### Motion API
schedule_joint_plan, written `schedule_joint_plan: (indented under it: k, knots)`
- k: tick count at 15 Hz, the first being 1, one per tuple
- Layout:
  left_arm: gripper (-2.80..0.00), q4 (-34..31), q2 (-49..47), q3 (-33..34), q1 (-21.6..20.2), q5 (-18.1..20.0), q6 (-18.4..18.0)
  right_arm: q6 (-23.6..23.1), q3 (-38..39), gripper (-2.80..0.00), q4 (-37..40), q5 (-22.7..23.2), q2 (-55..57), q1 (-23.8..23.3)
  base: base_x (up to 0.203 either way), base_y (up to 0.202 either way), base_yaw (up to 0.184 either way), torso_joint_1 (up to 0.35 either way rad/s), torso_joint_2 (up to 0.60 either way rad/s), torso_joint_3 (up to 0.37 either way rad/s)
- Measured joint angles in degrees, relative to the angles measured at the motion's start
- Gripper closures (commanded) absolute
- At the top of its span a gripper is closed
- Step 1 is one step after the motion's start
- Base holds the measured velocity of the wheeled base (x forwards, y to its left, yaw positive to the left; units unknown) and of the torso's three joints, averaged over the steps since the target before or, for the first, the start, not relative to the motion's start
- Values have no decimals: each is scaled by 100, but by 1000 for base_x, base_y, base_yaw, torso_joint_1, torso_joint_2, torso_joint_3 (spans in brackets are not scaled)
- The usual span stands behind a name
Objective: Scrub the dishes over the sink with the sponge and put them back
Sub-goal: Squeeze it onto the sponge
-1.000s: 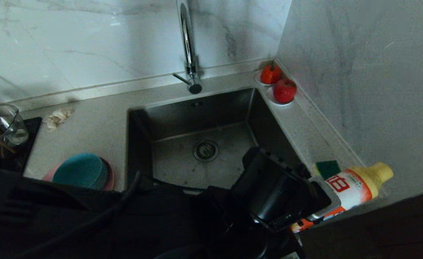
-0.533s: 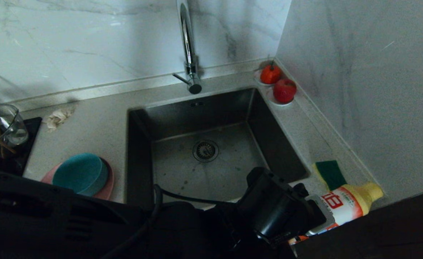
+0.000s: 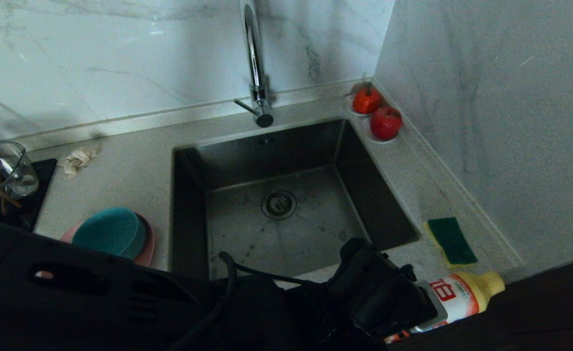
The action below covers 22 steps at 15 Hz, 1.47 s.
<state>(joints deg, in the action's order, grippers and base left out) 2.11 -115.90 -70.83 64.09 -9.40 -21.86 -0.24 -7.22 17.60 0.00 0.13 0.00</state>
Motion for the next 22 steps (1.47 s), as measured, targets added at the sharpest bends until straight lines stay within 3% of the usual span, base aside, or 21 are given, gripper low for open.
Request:
schedule_joint_plan:
  k: [11, 17, 22]
  knots:
    - [0, -650, -180, -181, -6, -18, -71, 2, 5, 0, -4, 0, 0, 0, 0, 0, 0, 0, 0, 0]
    - [0, -1191, -449, -992, -141, -44, -70, 2, 5, 0, -4, 0, 0, 0, 0, 0, 0, 0, 0, 0]
    - [0, -2091, -635, -1773, -223, -46, -168, 0, 0, 0, -2, 0, 0, 0, 0, 0, 0, 0, 0, 0]
